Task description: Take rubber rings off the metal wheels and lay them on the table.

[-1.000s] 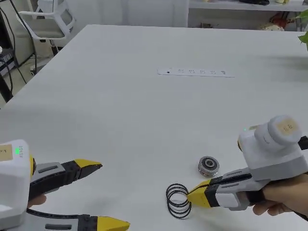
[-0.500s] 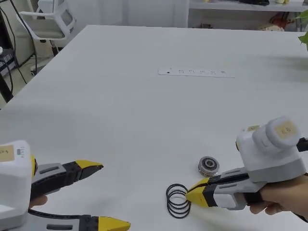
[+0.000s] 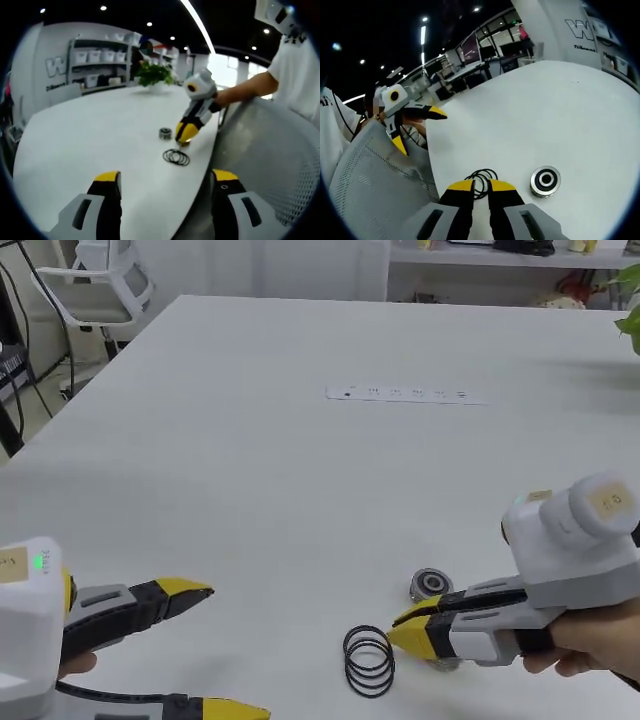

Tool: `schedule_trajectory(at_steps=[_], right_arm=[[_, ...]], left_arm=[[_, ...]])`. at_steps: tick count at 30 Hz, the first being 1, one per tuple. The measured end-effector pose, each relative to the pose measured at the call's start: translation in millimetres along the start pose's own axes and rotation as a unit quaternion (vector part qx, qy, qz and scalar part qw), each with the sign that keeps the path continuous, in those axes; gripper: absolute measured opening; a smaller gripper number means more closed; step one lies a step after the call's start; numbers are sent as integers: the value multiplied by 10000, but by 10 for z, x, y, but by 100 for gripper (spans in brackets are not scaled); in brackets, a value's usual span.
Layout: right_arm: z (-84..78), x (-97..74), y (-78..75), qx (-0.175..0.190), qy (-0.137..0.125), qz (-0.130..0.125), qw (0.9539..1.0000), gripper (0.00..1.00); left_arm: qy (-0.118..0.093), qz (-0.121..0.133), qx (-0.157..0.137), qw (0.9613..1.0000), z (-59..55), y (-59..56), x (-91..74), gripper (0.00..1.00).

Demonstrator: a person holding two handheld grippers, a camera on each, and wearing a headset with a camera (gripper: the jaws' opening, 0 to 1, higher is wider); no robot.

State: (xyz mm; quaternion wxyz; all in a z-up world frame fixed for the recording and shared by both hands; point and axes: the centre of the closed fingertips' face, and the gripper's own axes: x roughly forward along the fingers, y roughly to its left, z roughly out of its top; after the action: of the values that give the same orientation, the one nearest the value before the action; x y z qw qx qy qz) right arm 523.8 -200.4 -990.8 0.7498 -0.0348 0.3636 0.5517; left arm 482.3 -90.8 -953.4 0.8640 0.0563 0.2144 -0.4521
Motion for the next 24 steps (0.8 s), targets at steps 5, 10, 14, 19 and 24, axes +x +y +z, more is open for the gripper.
schedule_trajectory(at_steps=[5,10,14,19,24], right_arm=[[39,-27,103,-166,-54,135,9998,13],[80,-79,150,-297,-87,182,9994,17],[121,-153,199,-645,-29,206,9977,25],[225,-315,247,-841,-176,219,9961,33],[250,-498,312,-835,-258,338,9956,49]], left_arm=[[-59,-9,0,10000,22,7,4,74],[-83,-61,74,9999,58,-21,3,75],[-187,-47,87,9998,117,-19,7,76],[-152,-83,190,9997,139,-23,-20,77],[-70,-61,215,9997,121,-14,-73,82]])
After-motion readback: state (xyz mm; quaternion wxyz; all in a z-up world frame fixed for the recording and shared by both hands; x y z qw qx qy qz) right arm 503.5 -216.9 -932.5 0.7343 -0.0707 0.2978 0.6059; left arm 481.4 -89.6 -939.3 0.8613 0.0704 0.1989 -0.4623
